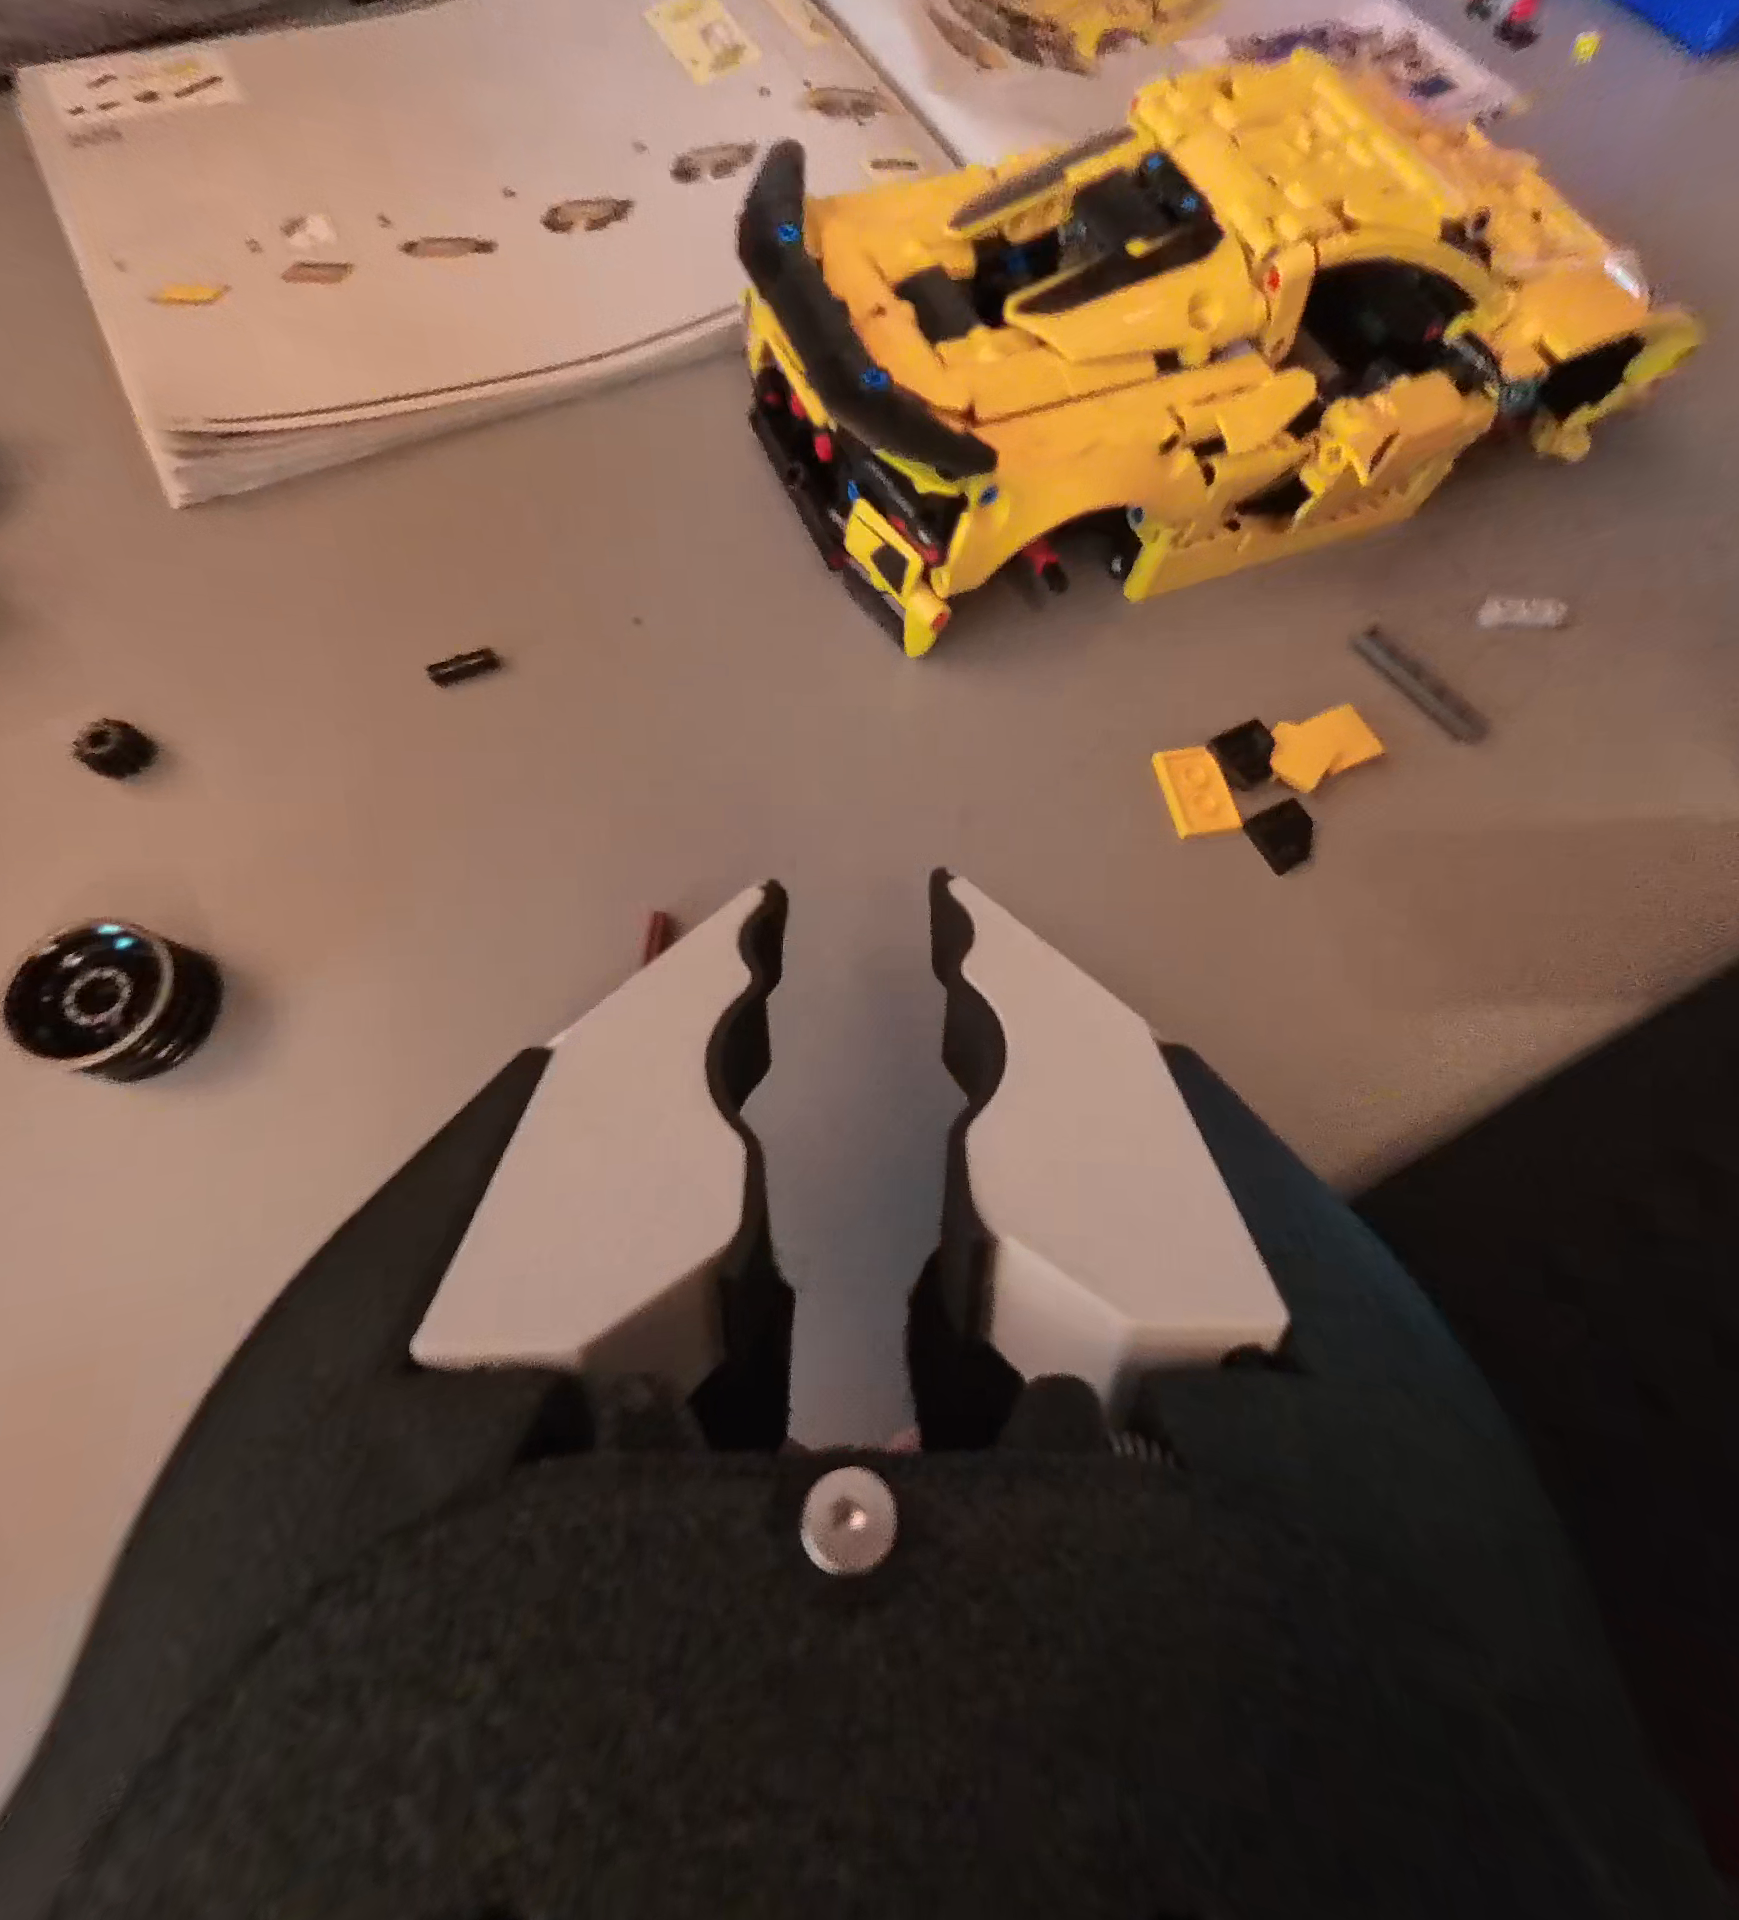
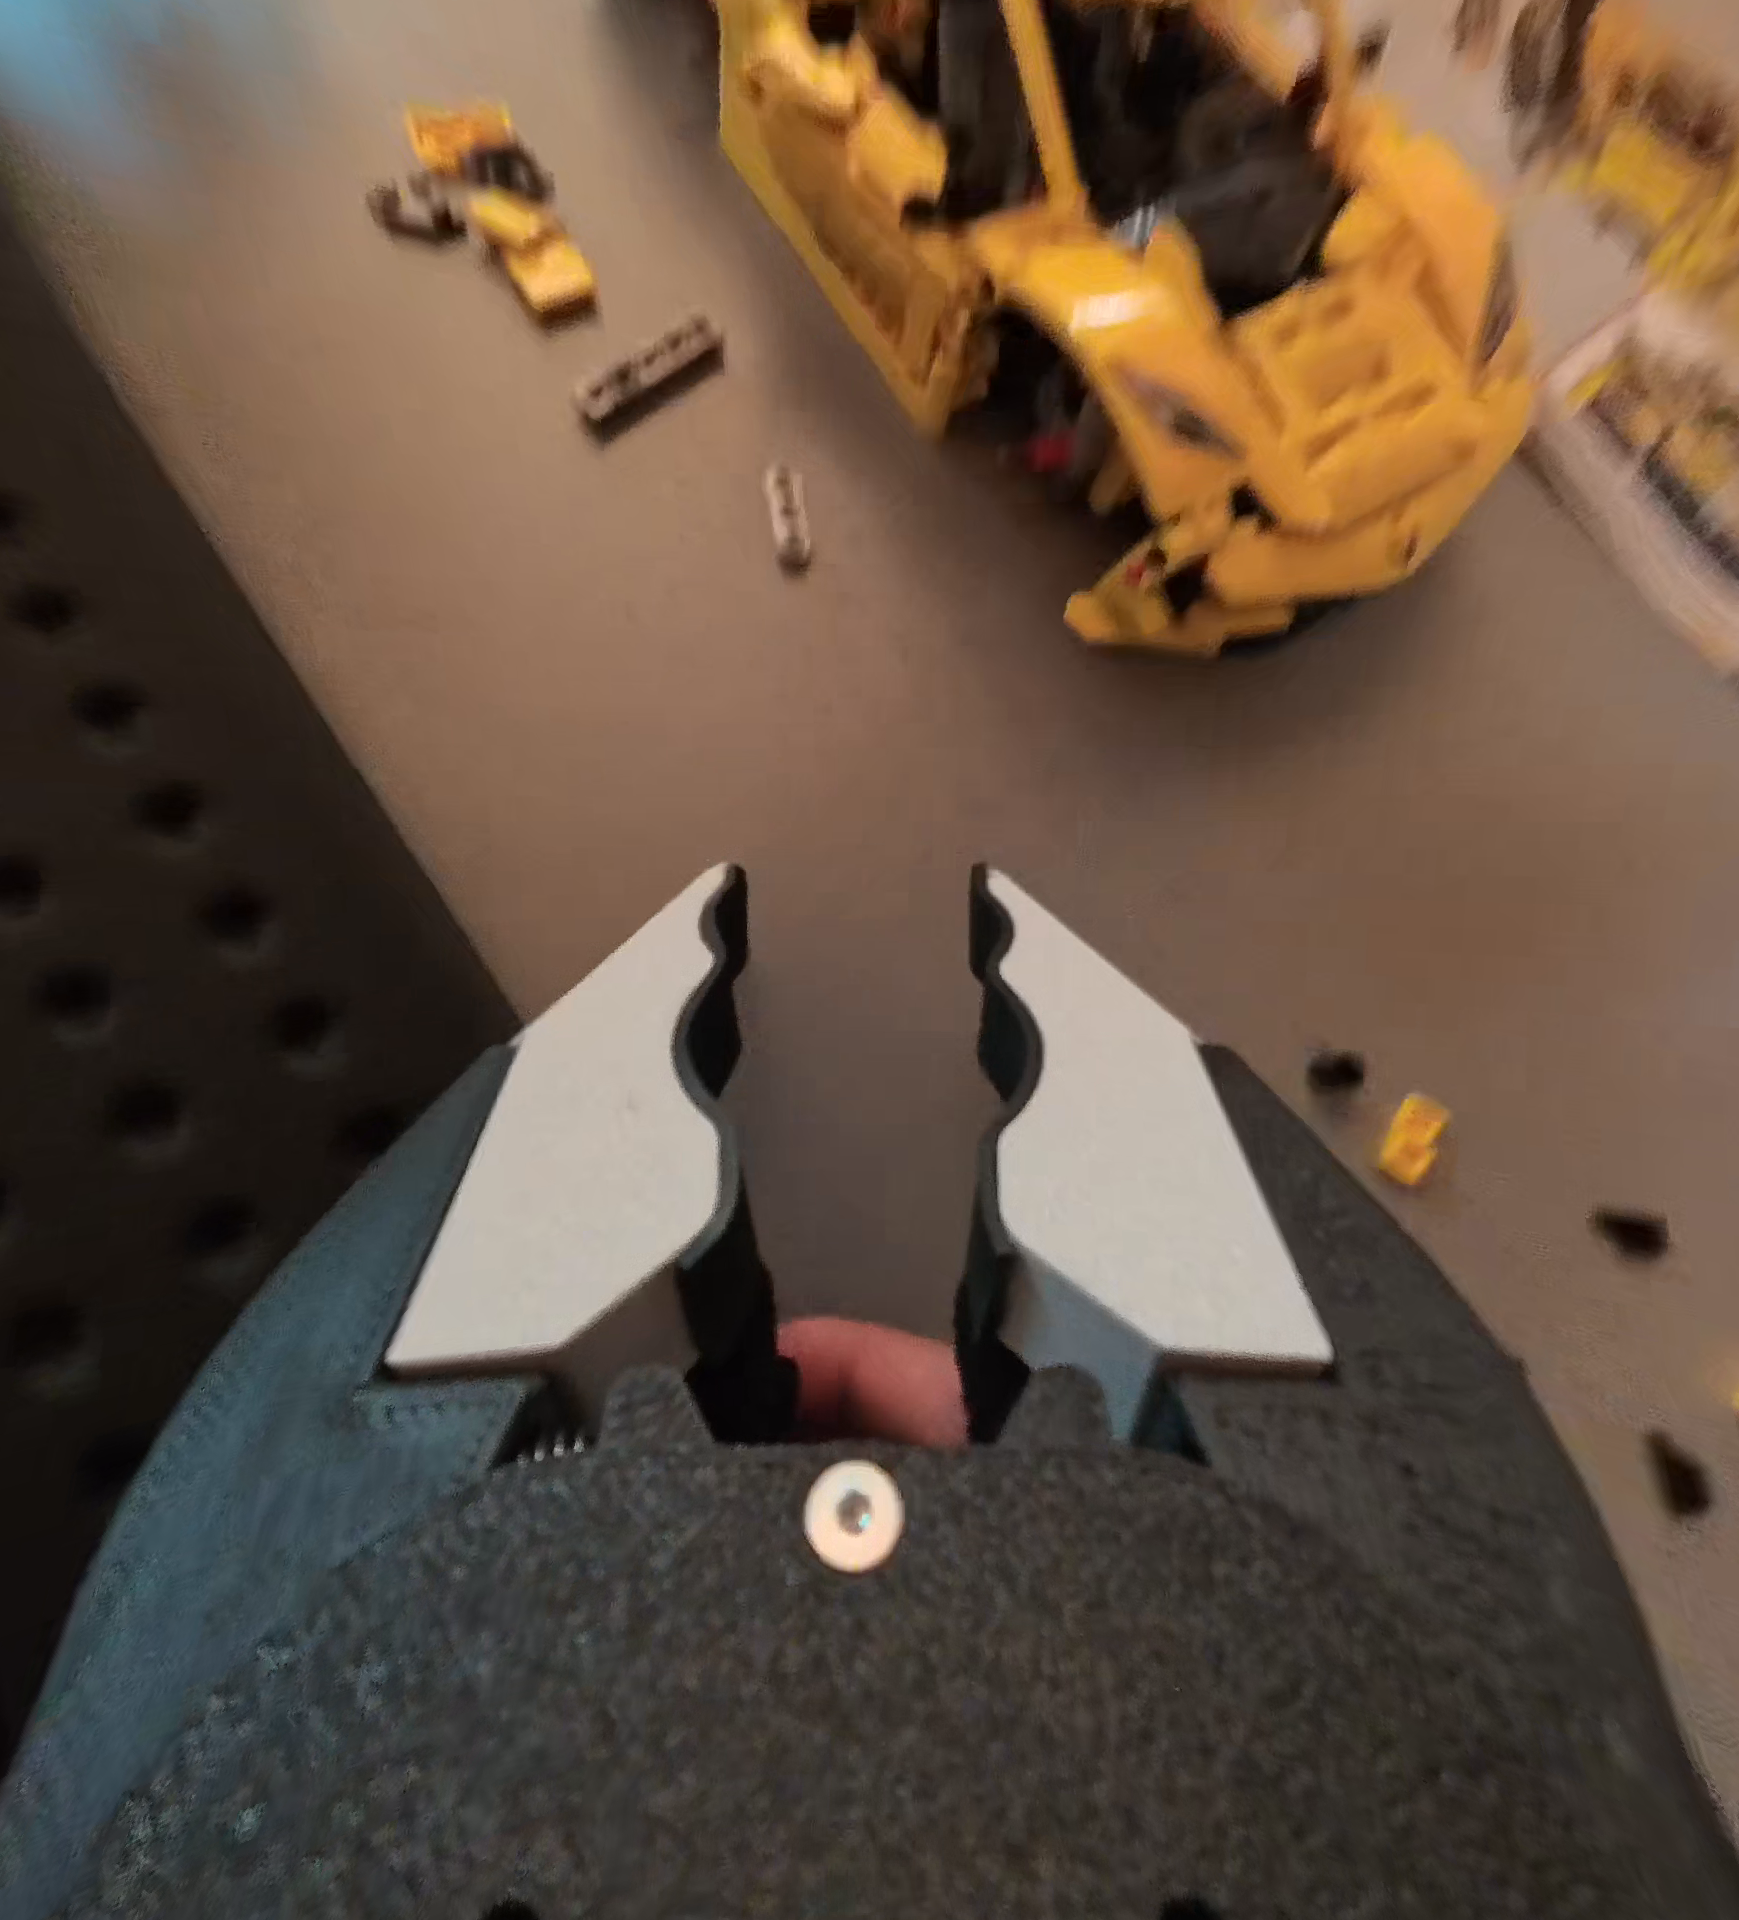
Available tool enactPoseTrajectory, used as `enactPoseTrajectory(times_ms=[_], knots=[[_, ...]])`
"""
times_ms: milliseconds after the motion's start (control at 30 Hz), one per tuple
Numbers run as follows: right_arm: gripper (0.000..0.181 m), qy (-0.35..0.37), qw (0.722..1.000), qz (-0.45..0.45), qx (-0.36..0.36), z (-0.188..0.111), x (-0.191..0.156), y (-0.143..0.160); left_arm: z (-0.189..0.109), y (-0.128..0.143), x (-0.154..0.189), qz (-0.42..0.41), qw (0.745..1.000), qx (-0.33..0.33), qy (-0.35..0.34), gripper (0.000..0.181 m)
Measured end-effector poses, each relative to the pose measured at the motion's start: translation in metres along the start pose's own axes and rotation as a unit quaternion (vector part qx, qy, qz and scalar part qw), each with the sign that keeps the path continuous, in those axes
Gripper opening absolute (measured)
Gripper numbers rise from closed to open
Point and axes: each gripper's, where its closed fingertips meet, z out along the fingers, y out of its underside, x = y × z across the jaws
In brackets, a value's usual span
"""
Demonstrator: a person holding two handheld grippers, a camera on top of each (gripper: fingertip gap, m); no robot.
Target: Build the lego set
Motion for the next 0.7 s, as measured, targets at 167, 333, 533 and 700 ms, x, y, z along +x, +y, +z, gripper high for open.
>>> enactPoseTrajectory(times_ms=[167, 333, 533, 700], knots=[[0.042, 0.043, 0.997, 0.021, 0.059, -0.012, 0.021, -0.014, 0.001, 0.006, -0.001, 0.019, 0.999, -0.017, -0.035, 0.027], [0.043, 0.063, 0.988, 0.048, 0.135, -0.019, 0.037, -0.038, 0.002, 0.012, -0.01, 0.083, 0.991, -0.051, -0.091, 0.027], [0.041, 0.091, 0.96, 0.086, 0.25, -0.05, 0.08, -0.087, 0.022, -0.039, -0.005, -0.042, 0.999, 0.006, 0.003, 0.027], [0.04, 0.09, 0.935, 0.071, 0.334, -0.06, 0.128, -0.158, 0.049, -0.088, -0.02, -0.105, 0.993, 0.009, 0.047, 0.027]])
